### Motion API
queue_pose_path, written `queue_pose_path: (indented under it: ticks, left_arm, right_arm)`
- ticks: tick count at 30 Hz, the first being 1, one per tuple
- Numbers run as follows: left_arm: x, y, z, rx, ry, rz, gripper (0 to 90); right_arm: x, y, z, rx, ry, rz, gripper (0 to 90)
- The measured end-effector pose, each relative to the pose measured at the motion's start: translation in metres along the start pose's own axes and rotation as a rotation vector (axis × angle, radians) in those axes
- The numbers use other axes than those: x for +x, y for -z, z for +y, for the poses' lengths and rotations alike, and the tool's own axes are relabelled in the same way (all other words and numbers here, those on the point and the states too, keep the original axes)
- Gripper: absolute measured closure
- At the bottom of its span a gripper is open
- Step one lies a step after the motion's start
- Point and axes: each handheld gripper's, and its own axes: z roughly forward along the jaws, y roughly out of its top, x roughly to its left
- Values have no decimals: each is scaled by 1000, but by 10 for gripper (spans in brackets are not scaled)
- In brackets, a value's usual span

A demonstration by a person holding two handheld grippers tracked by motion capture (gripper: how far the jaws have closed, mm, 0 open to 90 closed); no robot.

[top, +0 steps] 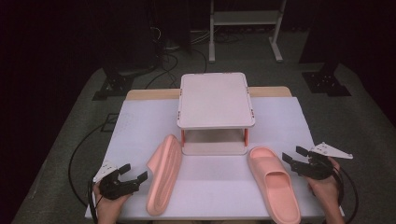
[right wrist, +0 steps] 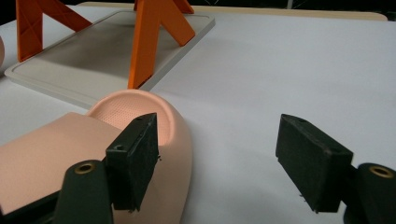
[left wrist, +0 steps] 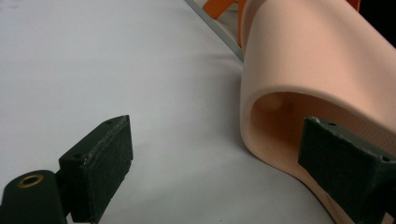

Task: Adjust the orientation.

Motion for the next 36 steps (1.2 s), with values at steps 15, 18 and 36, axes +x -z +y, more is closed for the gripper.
queue_pose_path:
  ticks: [15, 18, 36]
  left_arm:
    - [-7, -16, 2, 55, -25, -20, 137]
    - [-8, -20, 3, 62, -28, -25, 165]
    - [-13, -35, 10, 88, 1, -104, 435]
  right_arm:
    - [2, -2, -1, 5, 2, 7, 293]
    - [2, -2, -1, 1, 5, 7, 293]
    - [0, 0, -1, -14, -6, 4, 293]
